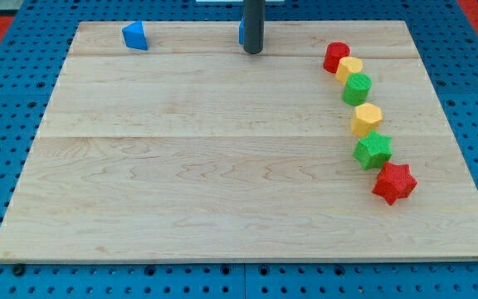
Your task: Push the red star the top of the red circle
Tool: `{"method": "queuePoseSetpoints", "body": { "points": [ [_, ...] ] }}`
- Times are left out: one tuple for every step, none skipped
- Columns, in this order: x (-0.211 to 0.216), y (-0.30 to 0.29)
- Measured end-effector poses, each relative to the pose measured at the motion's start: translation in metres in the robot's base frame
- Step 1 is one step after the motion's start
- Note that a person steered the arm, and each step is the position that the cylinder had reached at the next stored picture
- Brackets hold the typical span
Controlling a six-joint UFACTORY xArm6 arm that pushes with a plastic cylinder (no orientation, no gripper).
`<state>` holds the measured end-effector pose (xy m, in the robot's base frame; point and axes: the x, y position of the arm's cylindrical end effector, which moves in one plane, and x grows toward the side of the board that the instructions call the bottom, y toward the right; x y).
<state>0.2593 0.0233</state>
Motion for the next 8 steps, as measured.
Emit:
{"method": "queuePoseSetpoints", "body": {
  "points": [
    [0.0,0.01],
    [0.0,0.016],
    [0.005,0.018],
    [0.047,0.029],
    [0.079,0.029],
    [0.09,0.033],
    [0.105,0.054],
    [0.091,0.078]
  ]
}}
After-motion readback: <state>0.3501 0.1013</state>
